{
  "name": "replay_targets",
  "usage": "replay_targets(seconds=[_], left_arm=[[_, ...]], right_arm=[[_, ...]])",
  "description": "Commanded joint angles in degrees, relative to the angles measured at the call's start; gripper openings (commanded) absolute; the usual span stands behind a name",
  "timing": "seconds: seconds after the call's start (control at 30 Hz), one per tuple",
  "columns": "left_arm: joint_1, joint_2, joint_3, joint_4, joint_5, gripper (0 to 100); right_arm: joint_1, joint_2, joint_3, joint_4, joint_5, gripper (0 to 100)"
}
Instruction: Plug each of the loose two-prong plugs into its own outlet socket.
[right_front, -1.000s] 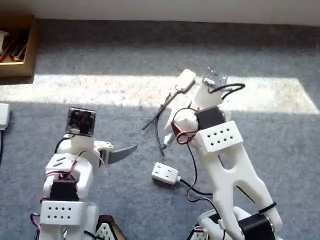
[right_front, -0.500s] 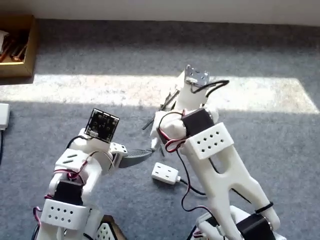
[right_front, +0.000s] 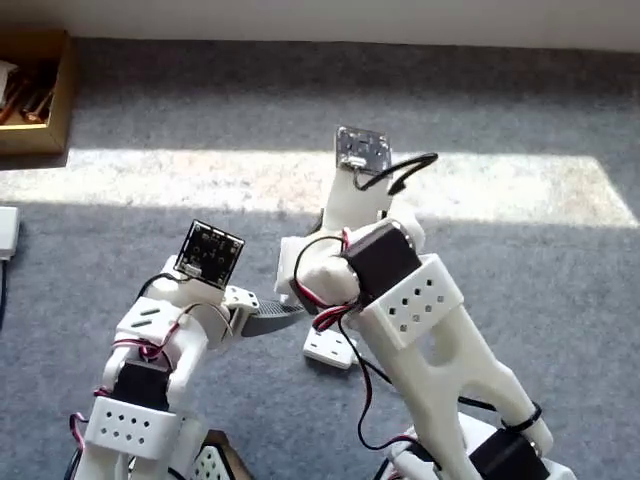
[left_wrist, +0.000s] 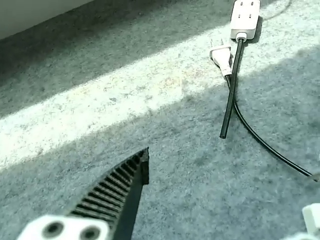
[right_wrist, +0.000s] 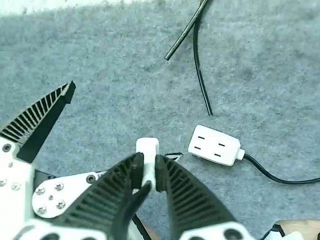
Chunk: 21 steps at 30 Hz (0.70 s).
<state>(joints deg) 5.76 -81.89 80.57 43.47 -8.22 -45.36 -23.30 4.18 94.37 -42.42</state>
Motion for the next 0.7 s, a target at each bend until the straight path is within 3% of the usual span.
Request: replay_targets(seconds=[0.0,0.13,0.27,0.4,0.53,0.67], left_arm=[[0.22,0.13,-0.57,-1.14,-0.26,53],[0.22,0.04,-0.22,-0.79,-0.26,53],[-0.75,-0.48,2.77,2.55,-2.11,53],[-8.40,-0.48,5.76,2.55,-2.90,53],[-14.46,-0.48,6.73,1.85,-2.73,53],[-16.92,-0.48,6.90,-0.53,2.64,53]], right_arm=[[-1.01,-1.10,-2.77,1.71,-0.62,0.5],[-0.75,-0.40,-2.68,1.19,-0.44,0.5],[5.32,-0.40,-2.51,1.54,0.00,0.5],[13.76,-0.92,3.38,1.19,2.99,0.5],[14.73,-1.10,11.65,1.19,1.58,0.5],[14.73,-1.10,17.80,1.10,0.35,0.5]])
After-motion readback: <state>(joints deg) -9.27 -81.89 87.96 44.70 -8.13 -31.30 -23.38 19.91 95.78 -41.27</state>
